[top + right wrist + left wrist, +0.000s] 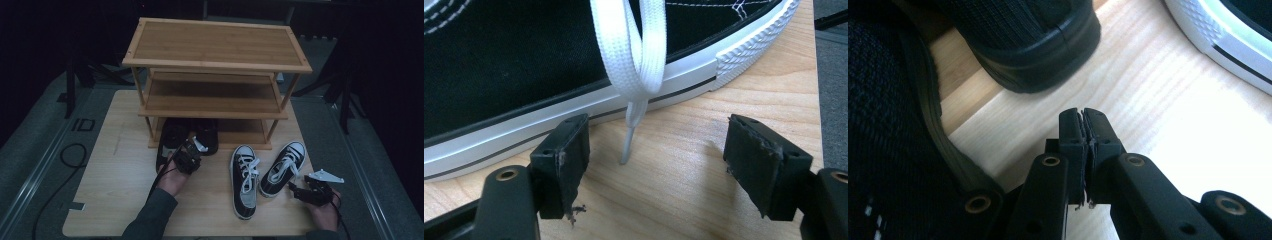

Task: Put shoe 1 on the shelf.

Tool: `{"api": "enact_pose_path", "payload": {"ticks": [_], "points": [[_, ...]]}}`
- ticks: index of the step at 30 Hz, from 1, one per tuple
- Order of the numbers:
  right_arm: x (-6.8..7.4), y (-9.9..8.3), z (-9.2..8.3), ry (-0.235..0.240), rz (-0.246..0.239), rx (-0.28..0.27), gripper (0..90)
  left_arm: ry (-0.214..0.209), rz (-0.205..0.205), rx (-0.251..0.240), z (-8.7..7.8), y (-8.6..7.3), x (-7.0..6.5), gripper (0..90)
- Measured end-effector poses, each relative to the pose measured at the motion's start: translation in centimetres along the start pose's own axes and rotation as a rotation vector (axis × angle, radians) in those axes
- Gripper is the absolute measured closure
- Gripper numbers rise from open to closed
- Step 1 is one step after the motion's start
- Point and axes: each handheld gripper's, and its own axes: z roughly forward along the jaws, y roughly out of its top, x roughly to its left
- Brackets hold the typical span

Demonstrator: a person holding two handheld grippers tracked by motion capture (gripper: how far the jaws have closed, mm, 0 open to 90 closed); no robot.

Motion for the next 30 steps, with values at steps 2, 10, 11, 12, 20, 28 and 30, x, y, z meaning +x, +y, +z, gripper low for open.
{"api": "enact_pose_path", "payload": {"ticks": [2, 10, 11, 12, 20, 28, 30], "points": [[0.0, 0.0, 0.0, 0.000, 0.000, 0.000, 26.2, -0.011, 0.001, -0.004, -0.4, -0.3, 0.0, 87.6], [0.0, 0.0, 0.0, 0.000, 0.000, 0.000, 26.2, -0.048, -0.002, -0.017, -1.7, -1.6, 0.3, 87.6], [0.0, 0.0, 0.0, 0.000, -0.001, 0.000, 26.2, -0.053, -0.003, -0.019, -2.0, -1.9, 0.4, 87.7], [0.0, 0.0, 0.0, 0.000, -0.001, 0.000, 26.2, -0.053, -0.003, -0.019, -2.0, -1.9, 0.4, 87.7], [0.0, 0.0, 0.0, 0.000, -0.001, 0.000, 26.2, -0.058, -0.023, -0.020, -2.9, -3.8, 1.1, 88.2], [0.0, 0.0, 0.0, -0.001, -0.001, 0.000, 26.2, -0.054, -0.050, -0.014, -3.4, -5.6, 1.9, 88.3], [0.0, 0.0, 0.0, -0.001, -0.001, 0.000, 26.2, -0.056, -0.061, -0.013, -3.5, -6.1, 2.2, 88.3]]}}
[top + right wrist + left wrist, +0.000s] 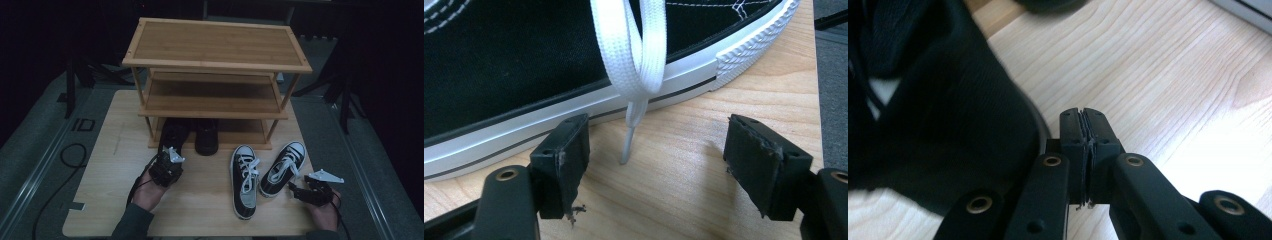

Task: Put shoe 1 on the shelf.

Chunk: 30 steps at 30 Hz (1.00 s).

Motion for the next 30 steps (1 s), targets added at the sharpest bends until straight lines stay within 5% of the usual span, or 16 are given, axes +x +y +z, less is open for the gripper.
{"api": "enact_pose_path", "payload": {"ticks": [30], "points": [[0.0, 0.0, 0.0, -0.002, 0.000, 0.000, 26.2, 0.037, -0.062, 0.021, -1.2, -3.2, 2.4, 88.8]]}}
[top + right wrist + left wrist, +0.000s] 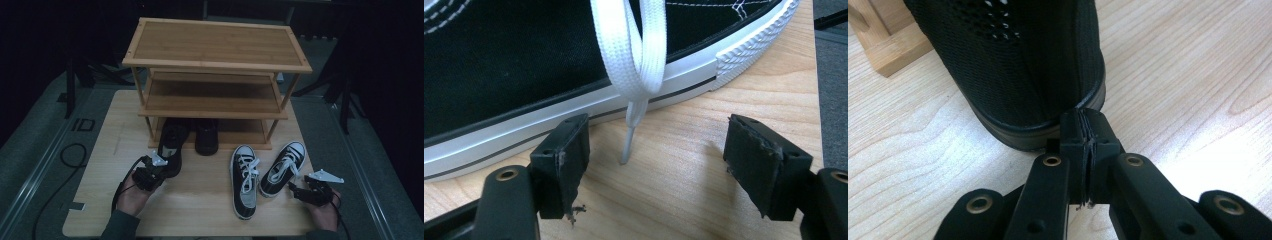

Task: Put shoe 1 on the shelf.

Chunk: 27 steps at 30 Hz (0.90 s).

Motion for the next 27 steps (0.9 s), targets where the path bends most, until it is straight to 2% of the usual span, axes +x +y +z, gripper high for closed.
{"api": "enact_pose_path", "payload": {"ticks": [4, 10, 11, 27], "points": [[0.0, 0.0, 0.0, 0.000, 0.000, 0.000, 26.2, 0.003, -0.019, -0.014, 0.0, 0.3, 0.3, 89.4], [0.0, 0.0, 0.0, 0.000, 0.001, 0.000, 26.3, 0.028, -0.030, -0.034, -0.1, 1.4, 0.9, 89.6], [0.0, 0.0, 0.0, 0.000, 0.001, 0.000, 26.2, 0.044, -0.024, -0.035, -0.1, 1.8, 1.0, 89.5], [0.0, 0.0, 0.0, 0.000, 0.001, 0.000, 26.2, 0.069, -0.032, -0.025, 0.0, 3.1, 2.2, 89.6]]}}
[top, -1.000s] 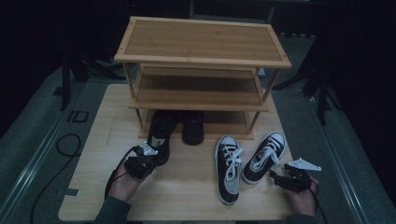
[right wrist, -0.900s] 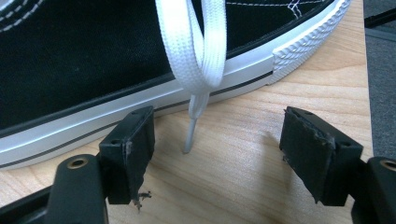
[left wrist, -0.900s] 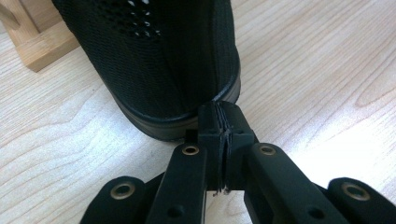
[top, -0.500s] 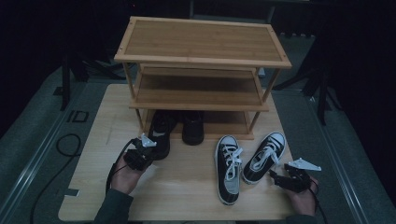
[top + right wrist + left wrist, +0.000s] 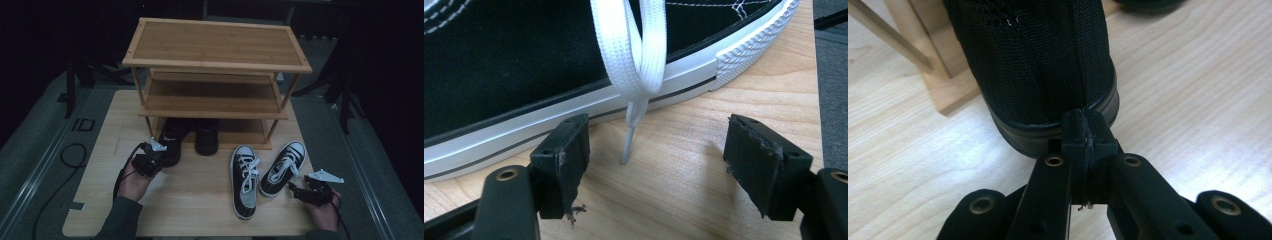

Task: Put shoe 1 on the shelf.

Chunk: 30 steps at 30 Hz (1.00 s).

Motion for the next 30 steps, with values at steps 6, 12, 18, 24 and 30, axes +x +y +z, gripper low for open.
{"api": "enact_pose_path", "payload": {"ticks": [6, 12, 18, 24, 30], "points": [[0.0, 0.0, 0.0, 0.001, 0.000, -0.001, 26.2, -0.005, 0.019, 0.007, 1.1, 1.7, -0.1, 89.6], [0.0, 0.0, 0.0, 0.001, 0.000, -0.001, 26.2, -0.013, 0.025, 0.013, 1.8, 2.7, -0.2, 89.6], [0.0, 0.0, 0.0, 0.001, 0.000, -0.001, 26.2, -0.035, 0.034, 0.024, 2.1, 1.8, -0.8, 87.9], [0.0, 0.0, 0.0, 0.001, 0.000, -0.001, 26.2, -0.029, 0.000, 0.048, 2.3, -0.2, 0.0, 88.6], [0.0, 0.0, 0.0, 0.000, 0.000, -0.001, 26.2, -0.013, -0.021, 0.062, 2.7, -0.8, 0.9, 90.0]]}}
